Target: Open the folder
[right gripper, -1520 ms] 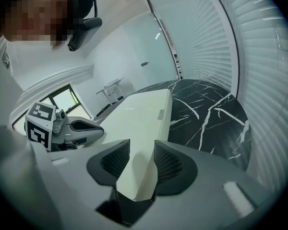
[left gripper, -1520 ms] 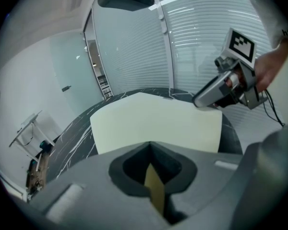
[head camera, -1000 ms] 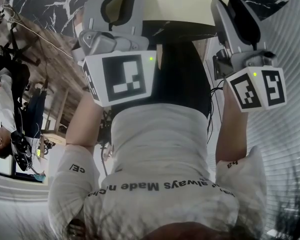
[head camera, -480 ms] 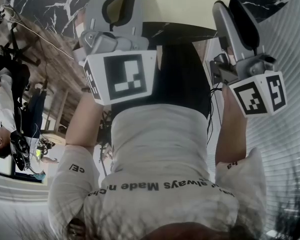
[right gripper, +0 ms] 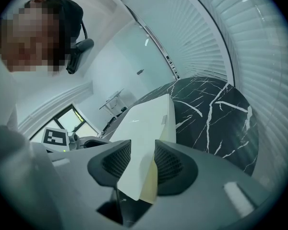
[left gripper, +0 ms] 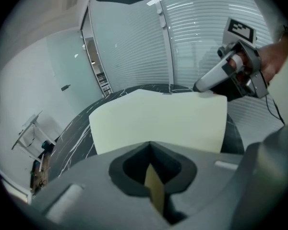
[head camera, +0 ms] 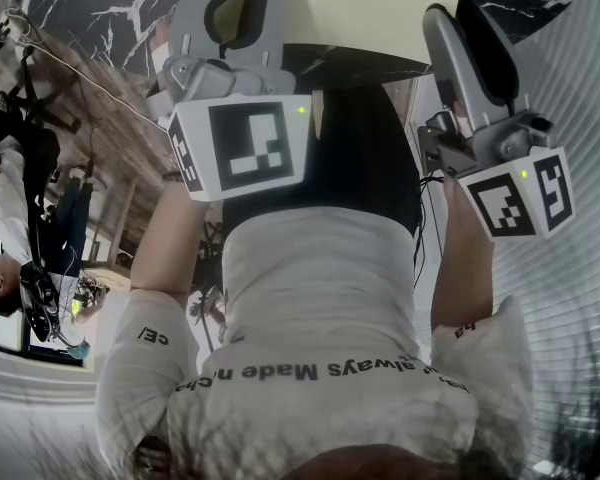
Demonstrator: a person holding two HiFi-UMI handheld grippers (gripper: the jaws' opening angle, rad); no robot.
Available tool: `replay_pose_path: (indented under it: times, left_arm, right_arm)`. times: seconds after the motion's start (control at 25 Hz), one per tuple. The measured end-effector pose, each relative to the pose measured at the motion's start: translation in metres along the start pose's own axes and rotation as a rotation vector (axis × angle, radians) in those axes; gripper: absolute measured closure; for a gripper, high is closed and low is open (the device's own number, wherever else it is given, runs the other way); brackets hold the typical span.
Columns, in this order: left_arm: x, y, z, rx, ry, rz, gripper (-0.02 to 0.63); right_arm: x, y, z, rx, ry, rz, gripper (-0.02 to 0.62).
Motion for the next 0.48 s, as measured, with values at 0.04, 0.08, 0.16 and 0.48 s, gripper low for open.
replay_pose_path:
  times: [0.04,0.08,0.16,0.48]
  left_arm:
    - [0.0001,-0.0002,0.0001,0.001,0.001,0.002,0.607]
    - [0.0002,-0.0003,0.0002,0.002,0.002,0.004,0.607]
    - [0.0001,-0.0006,0.0003,0.007,0.002,0.006,0.607]
    - [-0.0007,-0.0003,0.0005,0.014,-0.003,0.01,0.607]
  right_arm:
    - [0.0009,0.0008,-0.0001,-0.001,0.002,0.0,0.449]
    - [0.0018,0.0016,-0.0002,-0.002,0.004,0.0,0.449]
    - [0.0035,0.0028,-0.0007,-0.002,0.007,0.0,0.448]
    - [0.0099,0.0071,-0.0043,-0.008,0.026,-0.002,0.44]
Point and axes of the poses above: the fingertips, and each gripper's own axes: z forward along the fingers, x to its left, y out of its top, the point moved 2 cm from there along -z, backward along the fingers, and after that the axes turned 4 degrees about y, right-handed, at the moved point
